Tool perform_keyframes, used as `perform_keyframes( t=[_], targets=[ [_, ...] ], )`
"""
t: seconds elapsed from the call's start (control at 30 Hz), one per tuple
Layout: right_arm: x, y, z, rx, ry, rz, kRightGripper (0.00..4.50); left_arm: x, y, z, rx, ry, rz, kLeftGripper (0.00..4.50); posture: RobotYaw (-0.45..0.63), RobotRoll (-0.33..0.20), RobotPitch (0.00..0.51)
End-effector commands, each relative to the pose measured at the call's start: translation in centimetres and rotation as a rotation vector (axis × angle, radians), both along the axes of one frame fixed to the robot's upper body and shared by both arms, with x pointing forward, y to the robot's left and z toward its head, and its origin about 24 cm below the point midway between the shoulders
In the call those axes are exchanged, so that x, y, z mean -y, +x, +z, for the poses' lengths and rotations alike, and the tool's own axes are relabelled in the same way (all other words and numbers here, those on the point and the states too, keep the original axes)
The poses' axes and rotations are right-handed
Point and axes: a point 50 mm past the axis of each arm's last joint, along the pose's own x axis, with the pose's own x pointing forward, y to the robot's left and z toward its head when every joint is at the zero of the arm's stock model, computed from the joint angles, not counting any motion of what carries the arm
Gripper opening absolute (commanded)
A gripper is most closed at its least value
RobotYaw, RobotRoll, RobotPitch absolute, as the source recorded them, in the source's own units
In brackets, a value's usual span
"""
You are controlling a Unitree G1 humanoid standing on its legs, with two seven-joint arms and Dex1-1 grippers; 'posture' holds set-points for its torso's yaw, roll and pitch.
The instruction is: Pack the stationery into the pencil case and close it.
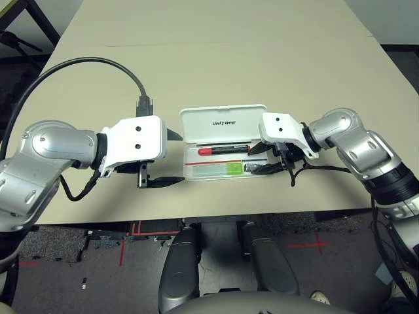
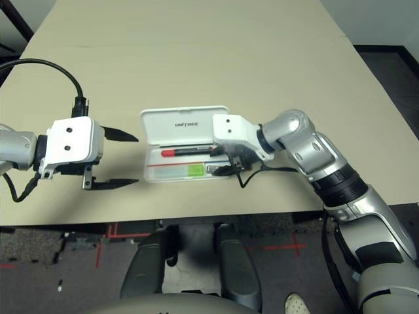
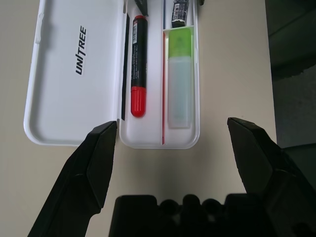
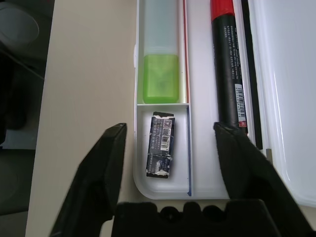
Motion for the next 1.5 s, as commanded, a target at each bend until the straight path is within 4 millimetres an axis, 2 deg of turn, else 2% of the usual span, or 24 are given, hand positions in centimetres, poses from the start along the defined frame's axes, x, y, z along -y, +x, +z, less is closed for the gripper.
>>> perform_keyframes(
  t=[0.03,0.2,0.27,0.37,0.63,0.83,1.03,1.13,1.27,1.43,1.47,1.5],
  targets=[
    [2.0,-0.3,2.1,0.003,0.055,-0.035,4.48,-0.1,-0.2,0.0,0.011,0.014,0.000,4.50,0.09,0.000,0.221],
    [5.3,-1.0,3.9,-0.038,0.074,-0.130,4.48,-0.5,0.0,-0.4,0.002,0.015,0.015,4.50,0.08,0.000,0.219],
    [7.5,-1.6,4.7,-0.059,0.091,-0.201,4.48,-0.9,0.2,-0.7,-0.003,0.016,0.025,4.50,0.06,0.000,0.216],
    [9.4,-2.4,5.0,-0.068,0.089,-0.274,4.48,-1.2,0.6,-0.9,-0.003,0.017,0.033,4.50,0.04,0.000,0.213],
    [11.9,-4.4,4.0,-0.130,0.137,-0.383,4.48,-2.2,1.8,-1.4,0.003,-0.021,0.070,4.50,0.00,0.000,0.207],
    [13.3,-4.9,3.3,-0.156,0.174,-0.450,4.48,-3.6,3.3,-1.9,0.017,-0.066,0.131,4.50,-0.02,0.000,0.204],
    [13.6,-5.0,2.9,-0.140,0.173,-0.487,4.48,-5.5,5.7,-2.9,-0.006,-0.157,0.333,4.50,-0.03,0.000,0.199],
    [13.3,-5.0,3.0,-0.138,0.180,-0.485,4.50,-6.0,7.0,-3.0,-0.025,-0.237,0.425,3.92,-0.04,0.000,0.197],
    [13.2,-5.0,2.9,-0.135,0.179,-0.483,4.50,-6.7,8.5,-4.0,-0.027,-0.240,0.506,2.32,-0.04,0.000,0.198],
    [13.0,-5.1,3.0,-0.133,0.179,-0.477,4.50,-6.1,10.0,-5.1,-0.052,-0.292,0.559,0.36,-0.05,0.000,0.198],
    [12.9,-5.1,3.0,-0.132,0.179,-0.477,4.50,-5.9,10.3,-5.2,-0.060,-0.307,0.563,0.01,-0.05,0.000,0.198],
    [12.9,-5.1,3.0,-0.131,0.178,-0.476,4.50,-5.6,10.5,-5.3,-0.065,-0.319,0.565,0.01,-0.06,0.000,0.198]
  ],
)
